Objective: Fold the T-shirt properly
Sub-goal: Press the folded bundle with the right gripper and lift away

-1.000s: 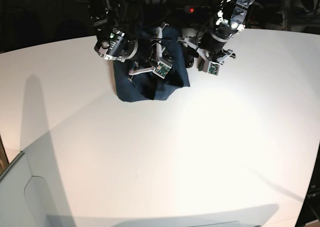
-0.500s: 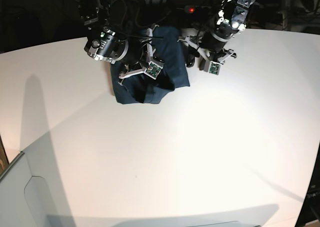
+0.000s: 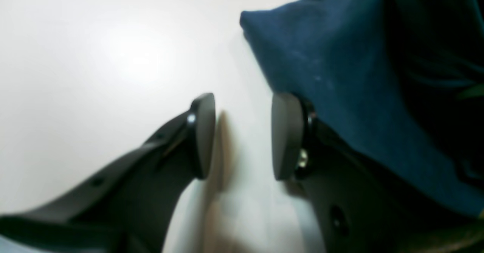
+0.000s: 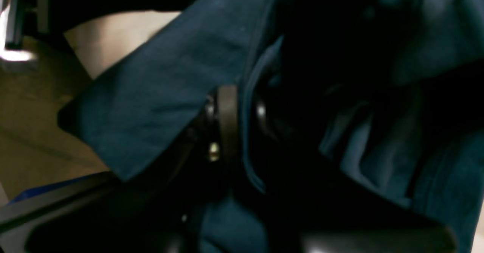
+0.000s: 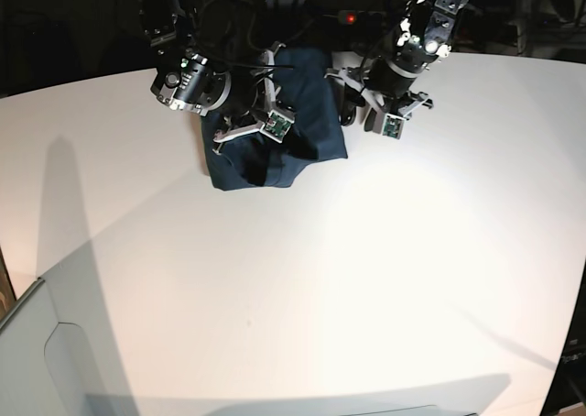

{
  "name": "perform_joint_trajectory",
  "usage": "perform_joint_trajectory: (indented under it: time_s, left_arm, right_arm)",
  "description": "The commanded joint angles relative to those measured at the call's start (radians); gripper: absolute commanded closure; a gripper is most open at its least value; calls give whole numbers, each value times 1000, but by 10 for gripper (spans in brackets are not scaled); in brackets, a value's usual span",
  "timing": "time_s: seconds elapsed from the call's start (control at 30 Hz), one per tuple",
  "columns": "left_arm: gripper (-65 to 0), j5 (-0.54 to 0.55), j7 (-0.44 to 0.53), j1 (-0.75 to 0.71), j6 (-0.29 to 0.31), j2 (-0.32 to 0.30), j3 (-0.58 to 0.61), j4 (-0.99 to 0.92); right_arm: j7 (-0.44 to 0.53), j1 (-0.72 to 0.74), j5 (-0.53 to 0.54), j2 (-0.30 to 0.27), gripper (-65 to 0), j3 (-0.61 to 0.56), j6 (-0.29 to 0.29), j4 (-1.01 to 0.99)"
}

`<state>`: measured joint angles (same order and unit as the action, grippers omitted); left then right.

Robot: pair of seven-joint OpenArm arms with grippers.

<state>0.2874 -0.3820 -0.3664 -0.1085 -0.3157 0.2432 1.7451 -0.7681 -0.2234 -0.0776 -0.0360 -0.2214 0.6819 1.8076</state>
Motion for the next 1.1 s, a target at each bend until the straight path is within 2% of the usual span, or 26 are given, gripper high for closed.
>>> perform_joint_trajectory:
  time_s: [0.0,0.13,0.23,0.47,0.6,0.73,1.07]
  left_arm:
    - [-238,2,18,2,-1,-4,-5,20]
    - [-238,2,18,-3,-1,-4,-35,20]
    - [-238,3,18,-4,-1,-4,-77,22]
    - [-240,3,16,-30,0,-4,-176,80]
    - [-240,3,16,-49,0,-4,-236,103]
    - [-240,3,16,-61,0,-1,-296,117]
    - [-240,3,16,-64,0,-3,-327,117]
  right_arm:
    - [17,2,17,2,-140,-2,16,21]
    - [19,0,19,2,-316,1,16,33]
    - [19,-26,20,2,-377,4,16,96]
    - [17,-67,20,-2,-377,9,16,240]
    - [17,-72,20,-14,-377,55,16,268]
    - [15,-72,20,-14,-377,149,16,263]
    - [15,-74,20,-9,-379,169,16,258]
